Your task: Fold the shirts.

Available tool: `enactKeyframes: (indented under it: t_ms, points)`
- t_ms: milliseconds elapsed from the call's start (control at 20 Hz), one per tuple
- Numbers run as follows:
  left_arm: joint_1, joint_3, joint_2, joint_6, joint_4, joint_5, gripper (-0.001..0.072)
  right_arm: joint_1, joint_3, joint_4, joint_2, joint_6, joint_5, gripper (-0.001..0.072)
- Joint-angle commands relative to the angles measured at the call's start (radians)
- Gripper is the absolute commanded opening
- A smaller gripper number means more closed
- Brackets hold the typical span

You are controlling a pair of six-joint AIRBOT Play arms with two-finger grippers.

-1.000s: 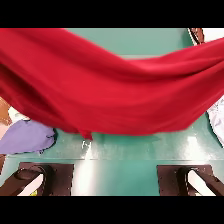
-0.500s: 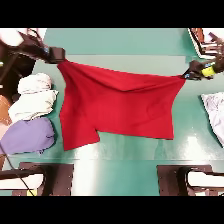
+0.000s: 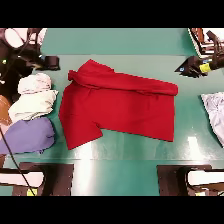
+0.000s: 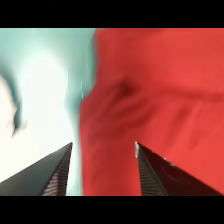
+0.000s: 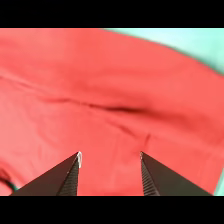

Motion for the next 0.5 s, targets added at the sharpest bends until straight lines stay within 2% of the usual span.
enactKeyframes:
  t_ms: [0,200,450]
  points:
    - [0.058,-0.182,0.105,0.022,-0.014,-0.106,0.0481,-0.035,-0.17,0.025,0.136,-0.044,0.019,0.0428]
    - [0.058,-0.532,0.219,0.021,-0.038,-0.008,0.0481,-0.037,-0.355,0.026,0.285,-0.059,-0.042,0.0428]
    - [0.058,-0.712,0.223,-0.021,-0.049,0.126,0.0482,-0.037,-0.462,0.027,0.376,-0.059,-0.066,0.0428]
